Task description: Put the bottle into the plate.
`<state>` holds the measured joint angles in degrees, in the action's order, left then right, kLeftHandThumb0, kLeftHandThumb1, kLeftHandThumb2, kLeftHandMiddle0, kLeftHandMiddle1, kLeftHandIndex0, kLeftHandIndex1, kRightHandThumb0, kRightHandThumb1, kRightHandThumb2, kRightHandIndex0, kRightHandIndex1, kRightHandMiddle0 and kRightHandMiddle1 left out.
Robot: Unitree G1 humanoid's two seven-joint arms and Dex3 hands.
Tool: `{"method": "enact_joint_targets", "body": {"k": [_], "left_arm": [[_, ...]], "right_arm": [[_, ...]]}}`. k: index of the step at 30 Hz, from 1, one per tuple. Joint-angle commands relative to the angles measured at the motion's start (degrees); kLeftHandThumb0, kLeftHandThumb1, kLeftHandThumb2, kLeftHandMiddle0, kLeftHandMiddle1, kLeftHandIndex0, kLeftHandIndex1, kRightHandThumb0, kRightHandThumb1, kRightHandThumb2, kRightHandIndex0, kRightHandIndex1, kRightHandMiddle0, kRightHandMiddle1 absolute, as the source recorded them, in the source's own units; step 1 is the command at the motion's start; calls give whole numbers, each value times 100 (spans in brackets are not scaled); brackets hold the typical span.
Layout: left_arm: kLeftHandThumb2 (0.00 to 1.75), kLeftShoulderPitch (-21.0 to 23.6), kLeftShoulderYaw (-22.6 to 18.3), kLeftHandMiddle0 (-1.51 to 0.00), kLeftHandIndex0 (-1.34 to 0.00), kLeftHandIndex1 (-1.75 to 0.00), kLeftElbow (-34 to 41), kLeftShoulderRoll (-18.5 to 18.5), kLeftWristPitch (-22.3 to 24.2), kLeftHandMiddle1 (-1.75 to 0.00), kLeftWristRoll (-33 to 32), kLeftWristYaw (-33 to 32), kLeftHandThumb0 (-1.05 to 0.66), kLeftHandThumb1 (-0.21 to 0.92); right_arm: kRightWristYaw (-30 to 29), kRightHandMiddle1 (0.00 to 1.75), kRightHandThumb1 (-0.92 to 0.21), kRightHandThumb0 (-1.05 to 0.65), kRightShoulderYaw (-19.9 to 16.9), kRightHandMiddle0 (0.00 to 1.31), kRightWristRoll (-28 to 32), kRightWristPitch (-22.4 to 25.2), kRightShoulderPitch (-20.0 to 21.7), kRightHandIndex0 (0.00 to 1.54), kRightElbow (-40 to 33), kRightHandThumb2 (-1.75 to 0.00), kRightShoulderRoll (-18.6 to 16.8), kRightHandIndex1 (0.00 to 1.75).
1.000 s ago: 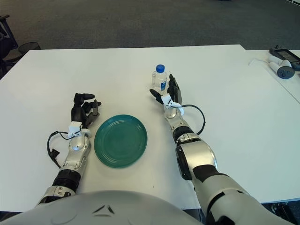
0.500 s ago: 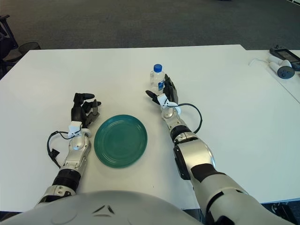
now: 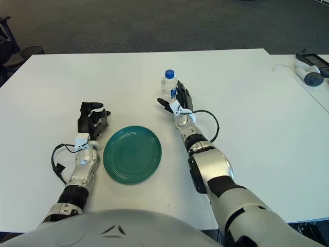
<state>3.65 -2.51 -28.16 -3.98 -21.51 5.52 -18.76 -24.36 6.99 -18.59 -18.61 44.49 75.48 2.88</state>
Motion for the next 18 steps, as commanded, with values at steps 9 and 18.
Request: {"method": "enact_joint_targets", "body": {"k": [9,18], "left_arm": [[74,-517,-112,-60,-29,-175,-291,42,161,-117,60,-174,-37,76],[79,-587,-173,-60,-30,-175,-189,71,183,-117,11,-155,-37,73]], "right_arm": [[138,20,-92,-105,-186,0,114,220,260,7,90,-34,-75,1],[231,25,-92,-105,-305,0,215,252,307,9,101,-33,-155,2]]}}
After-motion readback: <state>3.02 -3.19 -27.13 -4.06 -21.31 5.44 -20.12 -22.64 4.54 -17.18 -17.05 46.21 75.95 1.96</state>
